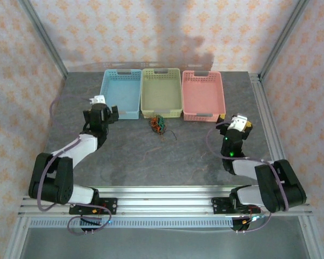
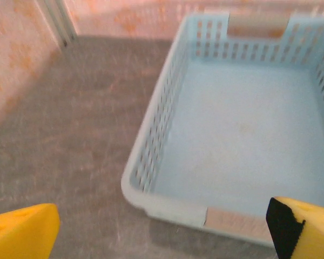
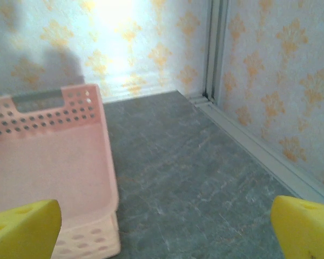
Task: Untangle the cables
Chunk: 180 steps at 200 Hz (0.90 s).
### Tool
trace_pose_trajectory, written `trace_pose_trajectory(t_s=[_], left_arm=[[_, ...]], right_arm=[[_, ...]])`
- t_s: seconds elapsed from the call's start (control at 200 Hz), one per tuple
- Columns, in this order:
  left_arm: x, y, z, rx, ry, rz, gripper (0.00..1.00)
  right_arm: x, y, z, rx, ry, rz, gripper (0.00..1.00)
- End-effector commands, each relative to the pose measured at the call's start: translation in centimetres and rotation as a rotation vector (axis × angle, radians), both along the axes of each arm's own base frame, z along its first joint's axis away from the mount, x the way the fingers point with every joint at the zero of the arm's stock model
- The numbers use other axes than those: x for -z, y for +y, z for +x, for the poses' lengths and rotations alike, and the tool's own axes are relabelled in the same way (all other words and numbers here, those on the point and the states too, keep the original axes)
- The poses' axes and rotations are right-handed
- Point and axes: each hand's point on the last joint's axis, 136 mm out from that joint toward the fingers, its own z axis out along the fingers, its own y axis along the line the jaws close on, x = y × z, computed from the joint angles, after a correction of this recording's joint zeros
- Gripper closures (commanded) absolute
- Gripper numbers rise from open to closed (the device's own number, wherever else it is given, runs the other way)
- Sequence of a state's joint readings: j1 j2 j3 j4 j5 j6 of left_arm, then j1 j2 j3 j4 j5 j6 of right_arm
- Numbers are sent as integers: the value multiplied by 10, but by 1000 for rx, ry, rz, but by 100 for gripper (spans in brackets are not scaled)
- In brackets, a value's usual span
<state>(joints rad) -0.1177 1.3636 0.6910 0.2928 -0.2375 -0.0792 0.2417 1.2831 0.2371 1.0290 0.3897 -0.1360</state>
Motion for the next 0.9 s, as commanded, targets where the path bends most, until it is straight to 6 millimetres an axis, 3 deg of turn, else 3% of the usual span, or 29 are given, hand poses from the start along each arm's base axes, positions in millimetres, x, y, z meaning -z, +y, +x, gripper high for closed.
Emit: trace_pose_trajectory(t_s=[0.0, 0.065, 0.175, 0.3, 0.515, 0.586, 0.656, 0.896], left_arm=[[-5, 8, -35, -69, -15, -39, 0], [-25, 8, -48, -58, -125, -100, 0], [-47, 4, -67, -35, -215, -195, 0], [-31, 42, -100, -347, -218, -339, 0], [-17, 25, -80, -208, -170, -427, 3], [-11, 22, -76, -198, -147, -432, 3], [-6, 13, -67, -155, -119, -457, 3], [2, -5, -54, -74, -50, -462, 4]], right_arm=[[-22, -6, -14, 46, -98, 19, 1], [-24, -5, -18, 37, -120, 56, 1], [-43, -2, -23, 7, -218, 180, 1], [-51, 19, -22, -129, -218, 292, 1], [-50, 100, 10, -520, -21, 356, 0], [-45, 125, 21, -603, 71, 424, 8], [-28, 157, 31, -690, 188, 469, 17], [33, 250, 44, -810, 456, 373, 19]])
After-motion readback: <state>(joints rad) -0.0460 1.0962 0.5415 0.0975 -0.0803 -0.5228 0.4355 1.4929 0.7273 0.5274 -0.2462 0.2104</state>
